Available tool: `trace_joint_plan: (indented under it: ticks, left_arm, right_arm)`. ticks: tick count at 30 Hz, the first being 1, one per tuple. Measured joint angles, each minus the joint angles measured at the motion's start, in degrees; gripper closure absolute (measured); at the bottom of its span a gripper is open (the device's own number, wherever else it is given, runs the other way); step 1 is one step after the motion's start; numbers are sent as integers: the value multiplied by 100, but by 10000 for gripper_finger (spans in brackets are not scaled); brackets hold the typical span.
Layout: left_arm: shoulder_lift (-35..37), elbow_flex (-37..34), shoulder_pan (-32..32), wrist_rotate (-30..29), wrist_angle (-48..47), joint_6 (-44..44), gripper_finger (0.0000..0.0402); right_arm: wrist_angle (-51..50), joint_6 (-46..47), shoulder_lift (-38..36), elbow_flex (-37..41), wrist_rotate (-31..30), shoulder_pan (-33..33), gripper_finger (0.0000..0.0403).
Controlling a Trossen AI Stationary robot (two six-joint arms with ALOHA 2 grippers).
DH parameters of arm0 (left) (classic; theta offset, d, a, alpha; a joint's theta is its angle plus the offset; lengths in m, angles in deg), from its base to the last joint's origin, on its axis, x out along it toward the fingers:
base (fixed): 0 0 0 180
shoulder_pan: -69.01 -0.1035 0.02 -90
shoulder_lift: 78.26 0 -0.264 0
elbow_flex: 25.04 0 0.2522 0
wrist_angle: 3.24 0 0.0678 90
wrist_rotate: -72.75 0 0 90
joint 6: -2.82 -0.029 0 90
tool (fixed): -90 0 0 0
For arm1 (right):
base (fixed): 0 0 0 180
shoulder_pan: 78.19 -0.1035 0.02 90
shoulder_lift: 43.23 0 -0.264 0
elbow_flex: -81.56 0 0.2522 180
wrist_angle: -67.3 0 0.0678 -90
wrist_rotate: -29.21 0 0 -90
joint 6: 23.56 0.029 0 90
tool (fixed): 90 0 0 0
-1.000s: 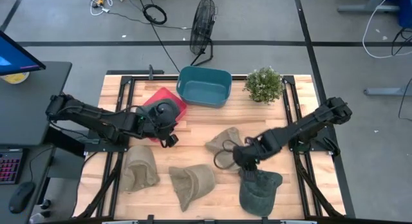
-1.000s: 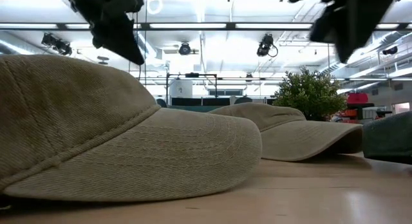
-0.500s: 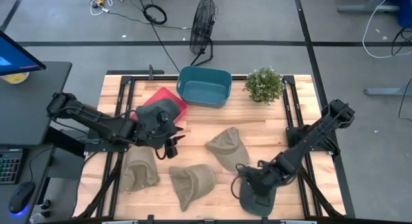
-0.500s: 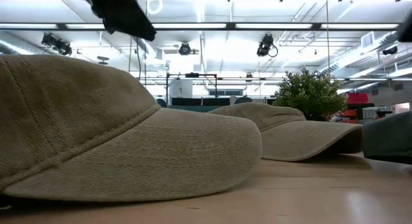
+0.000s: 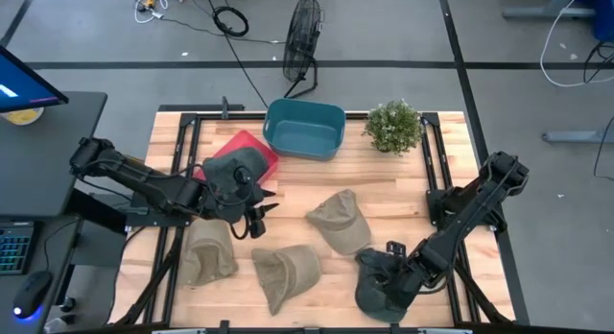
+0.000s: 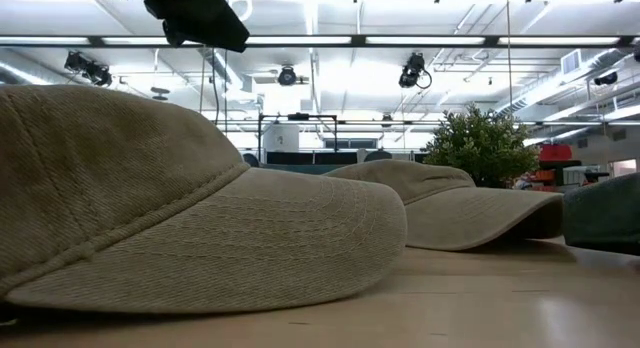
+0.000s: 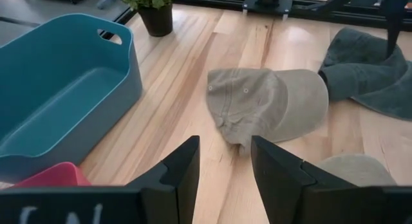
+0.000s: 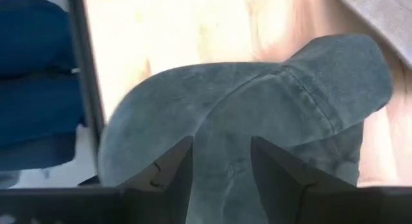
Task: Pick & Place hat
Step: Put the dark blue cap into the pink bin
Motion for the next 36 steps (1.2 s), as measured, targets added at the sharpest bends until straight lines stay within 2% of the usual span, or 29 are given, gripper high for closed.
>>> trace_joint_plan:
  ticks: [6, 13, 16, 20, 23, 26, 29, 36]
  left_arm:
    - [0, 0, 0, 0, 4, 2, 257]
    - [0, 0, 0, 0, 4, 15, 257]
    - [0, 0, 0, 85, 4, 18, 257]
    - [0, 0, -2, 653, 64, 16, 260]
    - [0, 0, -2, 1219, 197, 4, 265]
    - [0, 0, 2, 1474, 378, -13, 270]
    - [0, 1, -2, 1482, 416, -93, 275]
    - [0, 2, 0, 1482, 428, -240, 278]
  right_arm:
    - [59, 31, 493, 0, -78, 0, 243]
    - [72, 732, 736, -2, -104, 35, 252]
    - [148, 769, 715, -2, -54, 35, 290]
    - [310, 475, 657, -2, 216, 56, 381]
    - [346, 446, 544, -2, 371, 98, 384]
    - [322, 418, 393, -2, 447, 135, 381]
    - [331, 114, 261, -2, 456, 152, 395]
    - [384, -1370, -100, -2, 557, 259, 398]
